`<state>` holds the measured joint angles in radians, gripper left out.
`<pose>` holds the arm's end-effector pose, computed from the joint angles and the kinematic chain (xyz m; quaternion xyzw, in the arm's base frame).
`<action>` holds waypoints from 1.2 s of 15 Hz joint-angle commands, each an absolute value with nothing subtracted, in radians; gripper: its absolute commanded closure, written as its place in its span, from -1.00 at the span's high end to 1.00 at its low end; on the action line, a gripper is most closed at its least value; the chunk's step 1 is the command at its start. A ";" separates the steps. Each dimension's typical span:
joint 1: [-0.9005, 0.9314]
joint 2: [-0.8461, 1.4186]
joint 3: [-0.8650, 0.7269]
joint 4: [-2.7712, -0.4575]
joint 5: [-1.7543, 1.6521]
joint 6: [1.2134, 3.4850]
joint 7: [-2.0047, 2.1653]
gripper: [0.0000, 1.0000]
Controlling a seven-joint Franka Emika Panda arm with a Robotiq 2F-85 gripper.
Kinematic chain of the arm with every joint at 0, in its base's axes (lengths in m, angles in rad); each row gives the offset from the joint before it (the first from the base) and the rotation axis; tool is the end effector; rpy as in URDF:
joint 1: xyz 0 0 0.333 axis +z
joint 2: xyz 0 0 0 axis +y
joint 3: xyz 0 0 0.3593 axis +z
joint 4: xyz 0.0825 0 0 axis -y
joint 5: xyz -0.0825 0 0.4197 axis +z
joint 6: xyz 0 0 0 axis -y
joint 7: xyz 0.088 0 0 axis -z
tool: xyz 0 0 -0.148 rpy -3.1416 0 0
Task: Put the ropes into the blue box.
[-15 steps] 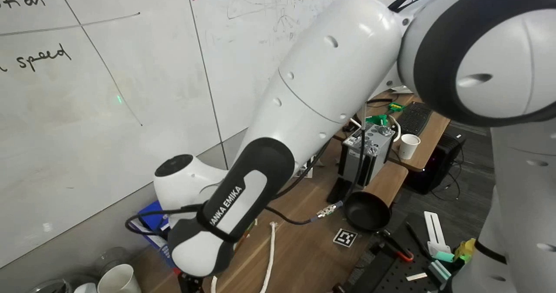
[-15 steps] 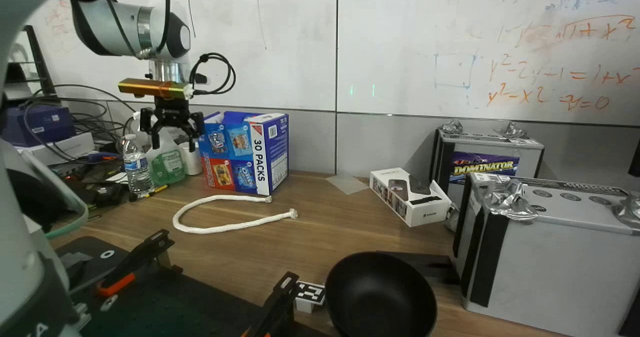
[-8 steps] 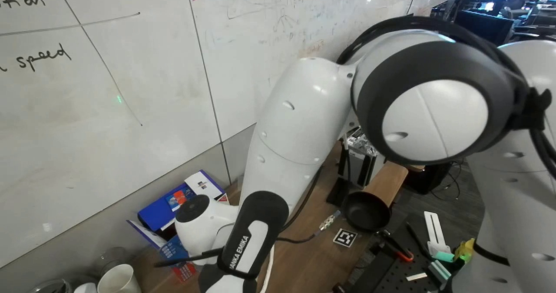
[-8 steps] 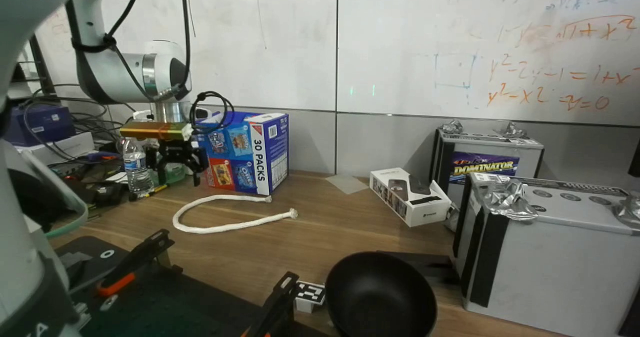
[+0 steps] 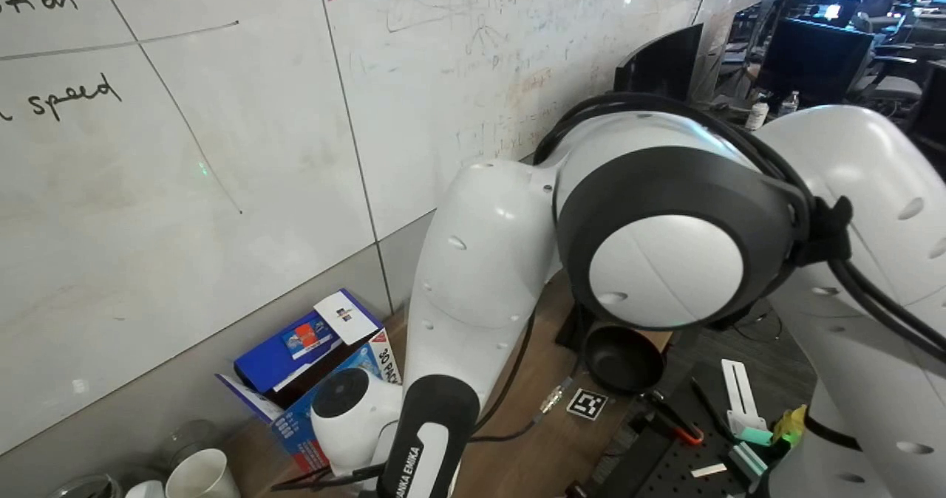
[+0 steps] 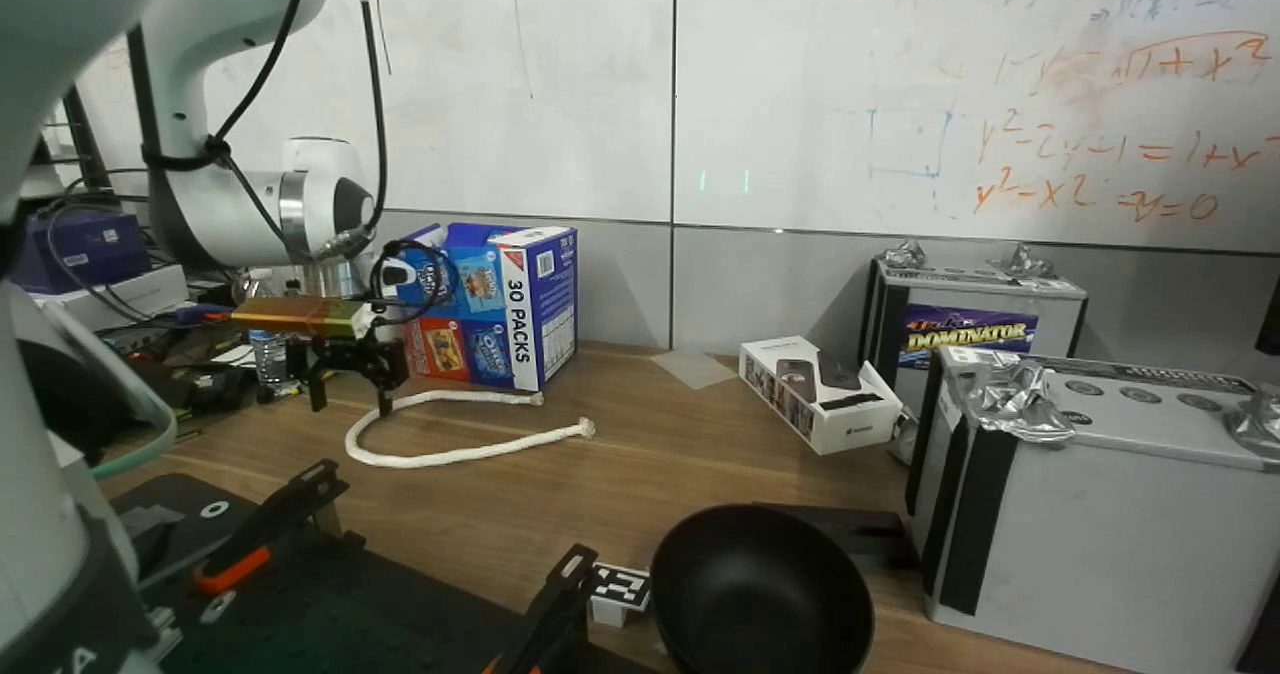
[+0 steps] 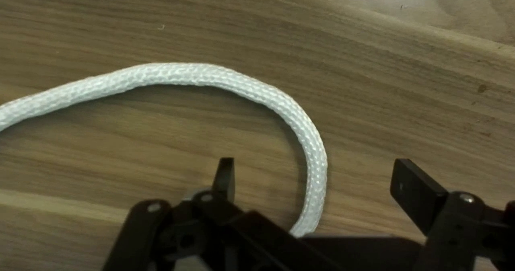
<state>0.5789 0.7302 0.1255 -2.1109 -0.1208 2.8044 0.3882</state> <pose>0.4408 0.3898 0.0217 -0.9797 -0.1988 0.0235 0.0125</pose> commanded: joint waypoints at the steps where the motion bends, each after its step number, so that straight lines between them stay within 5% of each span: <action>1: 0.610 0.773 0.105 -2.072 -0.091 2.839 0.392 1.00; 18: 0.660 0.863 0.072 -2.007 -0.034 2.891 0.392 1.00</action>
